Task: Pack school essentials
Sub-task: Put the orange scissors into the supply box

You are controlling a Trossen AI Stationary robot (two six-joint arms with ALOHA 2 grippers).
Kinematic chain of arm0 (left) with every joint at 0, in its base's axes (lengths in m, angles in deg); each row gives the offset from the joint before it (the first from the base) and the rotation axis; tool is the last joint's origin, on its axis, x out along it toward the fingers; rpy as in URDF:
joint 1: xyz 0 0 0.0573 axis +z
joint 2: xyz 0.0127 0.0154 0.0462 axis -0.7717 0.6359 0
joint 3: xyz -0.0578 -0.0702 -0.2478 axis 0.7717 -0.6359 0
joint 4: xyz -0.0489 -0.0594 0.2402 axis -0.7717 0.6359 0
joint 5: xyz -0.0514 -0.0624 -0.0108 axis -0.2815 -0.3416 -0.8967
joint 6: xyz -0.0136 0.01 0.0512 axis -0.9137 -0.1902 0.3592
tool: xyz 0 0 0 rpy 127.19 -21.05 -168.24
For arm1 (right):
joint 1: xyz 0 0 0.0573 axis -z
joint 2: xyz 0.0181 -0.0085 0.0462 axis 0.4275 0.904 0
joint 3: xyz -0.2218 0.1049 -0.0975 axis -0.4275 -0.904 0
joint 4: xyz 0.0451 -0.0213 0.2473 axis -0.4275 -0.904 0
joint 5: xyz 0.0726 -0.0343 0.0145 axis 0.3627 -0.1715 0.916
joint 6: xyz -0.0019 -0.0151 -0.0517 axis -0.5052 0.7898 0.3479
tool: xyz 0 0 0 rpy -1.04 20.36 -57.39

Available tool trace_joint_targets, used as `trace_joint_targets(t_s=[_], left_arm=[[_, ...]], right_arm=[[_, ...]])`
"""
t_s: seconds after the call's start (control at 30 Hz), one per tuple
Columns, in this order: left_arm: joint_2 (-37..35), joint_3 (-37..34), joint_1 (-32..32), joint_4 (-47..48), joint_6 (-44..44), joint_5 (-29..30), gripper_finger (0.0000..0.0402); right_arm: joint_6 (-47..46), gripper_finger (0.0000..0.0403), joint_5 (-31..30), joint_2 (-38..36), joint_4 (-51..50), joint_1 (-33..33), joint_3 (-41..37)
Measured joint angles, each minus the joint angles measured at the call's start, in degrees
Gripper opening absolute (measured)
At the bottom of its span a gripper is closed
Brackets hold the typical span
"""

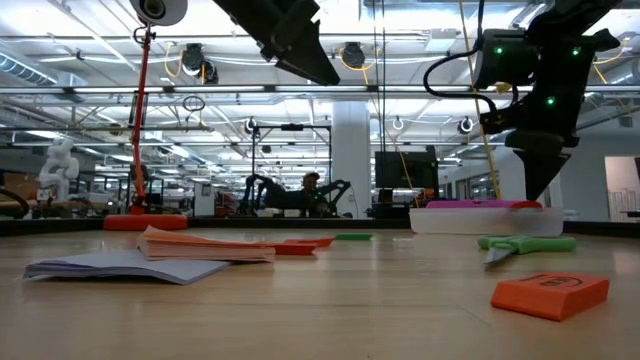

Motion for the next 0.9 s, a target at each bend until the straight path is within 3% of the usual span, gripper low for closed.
trace_joint_targets(t_s=[0.9], left_arm=[[0.0, 0.0, 0.0, 0.0, 0.0, 0.0, 0.023]], right_arm=[[1.9, 0.0, 4.7, 0.0, 4.5, -1.9, 0.0]])
